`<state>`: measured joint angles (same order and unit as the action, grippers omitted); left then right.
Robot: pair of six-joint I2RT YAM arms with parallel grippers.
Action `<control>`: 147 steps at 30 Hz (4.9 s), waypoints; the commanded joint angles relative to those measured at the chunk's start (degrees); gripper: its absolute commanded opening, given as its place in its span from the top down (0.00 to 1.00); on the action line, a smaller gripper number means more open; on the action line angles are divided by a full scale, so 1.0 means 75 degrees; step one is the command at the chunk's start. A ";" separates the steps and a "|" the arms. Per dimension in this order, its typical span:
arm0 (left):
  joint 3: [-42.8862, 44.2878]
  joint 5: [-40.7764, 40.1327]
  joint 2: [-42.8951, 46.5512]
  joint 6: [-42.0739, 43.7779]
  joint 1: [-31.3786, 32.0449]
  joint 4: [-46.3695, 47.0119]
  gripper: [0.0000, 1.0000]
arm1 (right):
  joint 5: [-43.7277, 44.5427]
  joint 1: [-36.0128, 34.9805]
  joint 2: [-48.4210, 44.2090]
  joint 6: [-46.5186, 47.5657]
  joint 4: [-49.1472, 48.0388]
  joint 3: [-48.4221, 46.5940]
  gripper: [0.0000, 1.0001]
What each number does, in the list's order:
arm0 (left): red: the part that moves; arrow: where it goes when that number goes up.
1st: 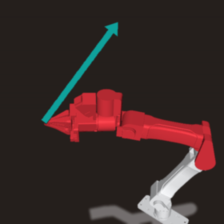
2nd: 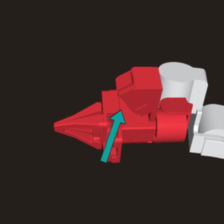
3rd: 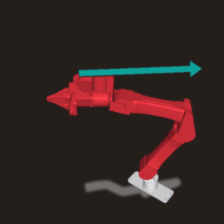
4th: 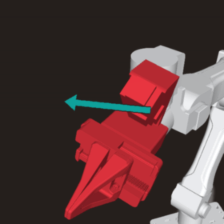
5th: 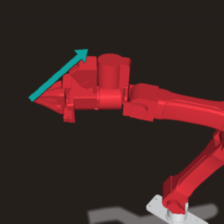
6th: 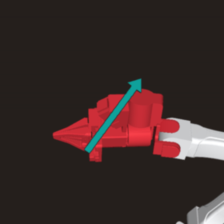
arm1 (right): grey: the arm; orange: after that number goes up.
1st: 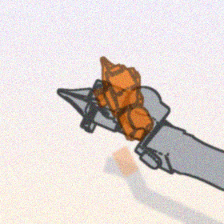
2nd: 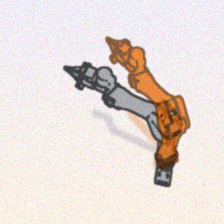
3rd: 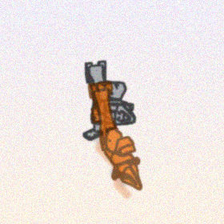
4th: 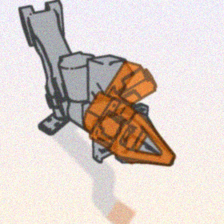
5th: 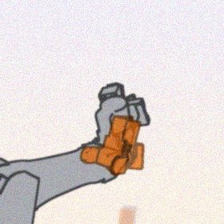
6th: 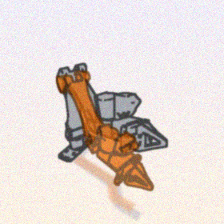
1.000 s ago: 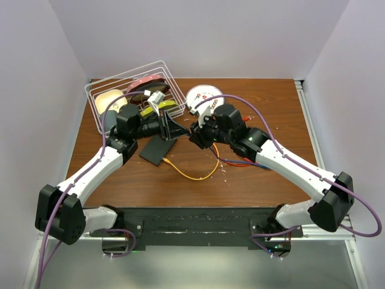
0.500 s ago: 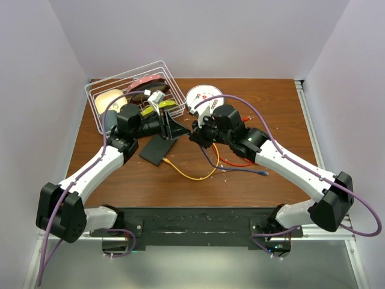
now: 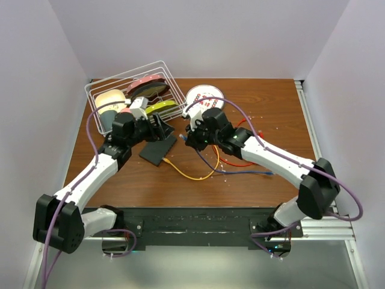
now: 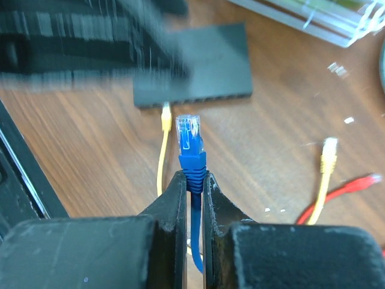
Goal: Insert the plug into the switch port
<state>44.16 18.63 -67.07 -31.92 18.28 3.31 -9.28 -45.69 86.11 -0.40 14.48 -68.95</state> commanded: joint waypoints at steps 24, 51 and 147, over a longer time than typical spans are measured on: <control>-0.1412 -0.2695 -0.2283 0.0811 -0.1125 0.2628 0.22 | -0.0954 0.0010 0.3459 -0.0286 -0.0174 -0.1236 1.00; -0.1411 -0.1876 -0.3491 0.0589 -0.1149 0.3425 0.24 | -0.0954 -0.0072 0.4738 -0.1024 0.1175 -0.2713 1.00; -0.2209 0.1629 -0.3795 0.0729 -0.0961 0.5653 0.31 | -0.0509 -0.0353 0.4633 0.0206 0.0496 -0.1905 1.00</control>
<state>26.52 22.17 -94.43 -26.13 9.02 42.57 -13.93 -48.29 120.33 0.19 22.28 -85.60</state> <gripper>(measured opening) 0.712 0.070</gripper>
